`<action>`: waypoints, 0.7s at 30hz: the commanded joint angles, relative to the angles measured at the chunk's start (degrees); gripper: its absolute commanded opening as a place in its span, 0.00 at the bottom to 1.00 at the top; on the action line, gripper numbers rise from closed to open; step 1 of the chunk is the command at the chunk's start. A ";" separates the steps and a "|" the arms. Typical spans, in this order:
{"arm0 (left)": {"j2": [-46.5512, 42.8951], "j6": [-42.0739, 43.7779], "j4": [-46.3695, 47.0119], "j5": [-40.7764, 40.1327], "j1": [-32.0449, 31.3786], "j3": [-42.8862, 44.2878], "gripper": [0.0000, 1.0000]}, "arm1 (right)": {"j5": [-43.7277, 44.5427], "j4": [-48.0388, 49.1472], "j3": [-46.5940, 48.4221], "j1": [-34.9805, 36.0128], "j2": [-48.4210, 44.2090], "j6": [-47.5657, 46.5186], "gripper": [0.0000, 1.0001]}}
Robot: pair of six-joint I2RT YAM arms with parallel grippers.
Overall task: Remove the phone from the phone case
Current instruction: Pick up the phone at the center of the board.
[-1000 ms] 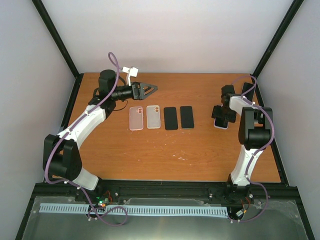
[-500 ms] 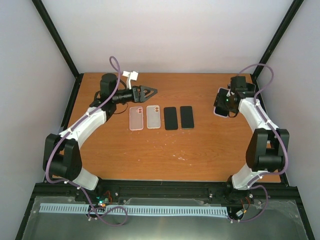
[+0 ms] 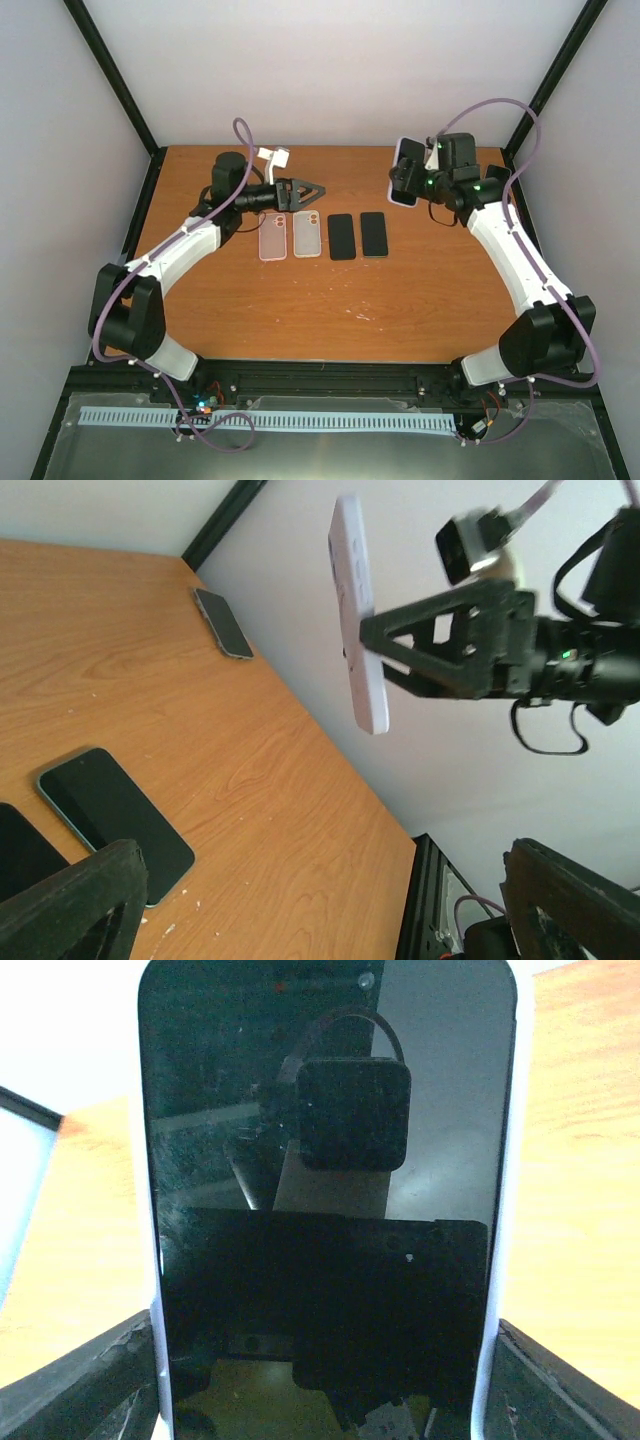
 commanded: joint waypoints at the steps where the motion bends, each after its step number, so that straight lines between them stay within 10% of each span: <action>1: 1.46 1.90 -0.73 -1.66 -3.06 2.62 0.96 | 2.87 3.62 4.47 5.28 -1.80 3.84 0.75; 21: 11.69 3.56 -5.80 -2.97 -11.96 16.11 0.65 | 6.59 4.07 5.88 11.66 0.37 7.94 0.74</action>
